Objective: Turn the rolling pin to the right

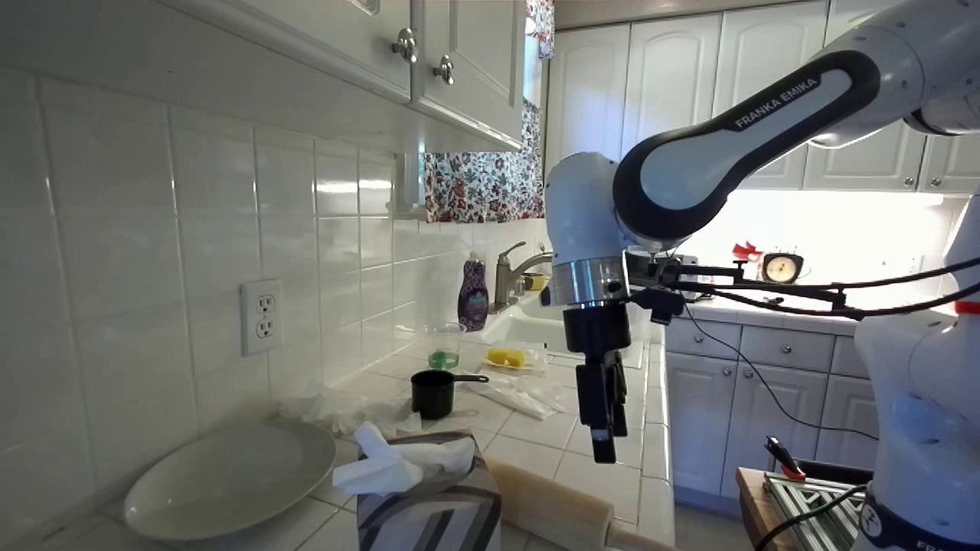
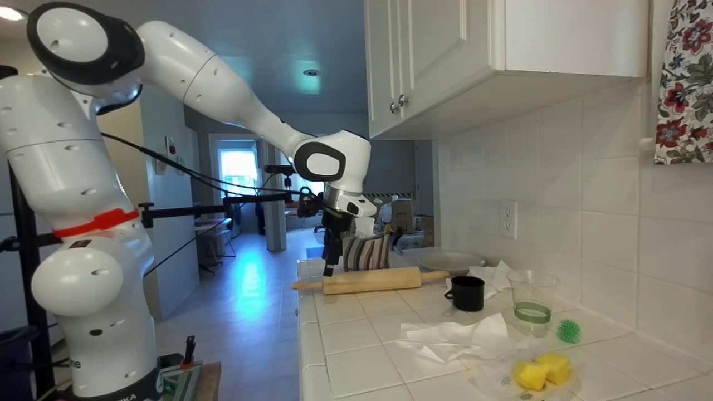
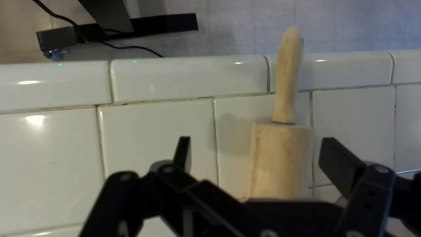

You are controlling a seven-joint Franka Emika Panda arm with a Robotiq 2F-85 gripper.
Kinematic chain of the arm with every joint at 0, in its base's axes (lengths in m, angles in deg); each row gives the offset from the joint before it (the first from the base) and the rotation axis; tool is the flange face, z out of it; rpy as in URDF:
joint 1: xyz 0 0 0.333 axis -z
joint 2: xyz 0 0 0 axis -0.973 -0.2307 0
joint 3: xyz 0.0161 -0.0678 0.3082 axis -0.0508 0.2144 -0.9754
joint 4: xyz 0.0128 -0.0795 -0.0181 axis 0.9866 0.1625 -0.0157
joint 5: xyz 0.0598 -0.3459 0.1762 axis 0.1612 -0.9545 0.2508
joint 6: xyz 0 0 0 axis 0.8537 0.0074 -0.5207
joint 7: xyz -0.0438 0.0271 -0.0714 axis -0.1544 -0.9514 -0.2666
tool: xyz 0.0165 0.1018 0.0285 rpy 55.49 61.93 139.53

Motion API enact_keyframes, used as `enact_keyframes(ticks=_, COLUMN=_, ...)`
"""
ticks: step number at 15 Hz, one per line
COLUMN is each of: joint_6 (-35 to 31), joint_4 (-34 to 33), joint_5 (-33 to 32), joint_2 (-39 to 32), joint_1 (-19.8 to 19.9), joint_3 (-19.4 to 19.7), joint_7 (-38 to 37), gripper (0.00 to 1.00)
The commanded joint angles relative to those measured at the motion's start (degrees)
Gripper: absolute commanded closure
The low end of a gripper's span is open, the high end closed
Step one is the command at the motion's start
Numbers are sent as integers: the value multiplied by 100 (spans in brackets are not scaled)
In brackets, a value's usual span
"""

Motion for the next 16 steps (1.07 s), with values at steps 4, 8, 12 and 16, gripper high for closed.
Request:
enact_keyframes(ticks=4, joint_6=235, joint_4=-672, joint_5=-724, joint_2=-706, joint_1=14, joint_3=-135, joint_7=322, gripper=0)
enact_keyframes(ticks=8, joint_6=47, joint_4=-899, joint_5=-1113, joint_2=-943, joint_1=20, joint_3=-141, joint_7=517, gripper=0)
enact_keyframes(ticks=12, joint_6=-399, joint_4=-985, joint_5=-979, joint_2=-1029, joint_1=34, joint_3=-102, joint_7=723, gripper=0)
enact_keyframes(ticks=16, joint_6=-565, joint_4=-1098, joint_5=-918, joint_2=-1145, joint_1=61, joint_3=-68, joint_7=873, gripper=0)
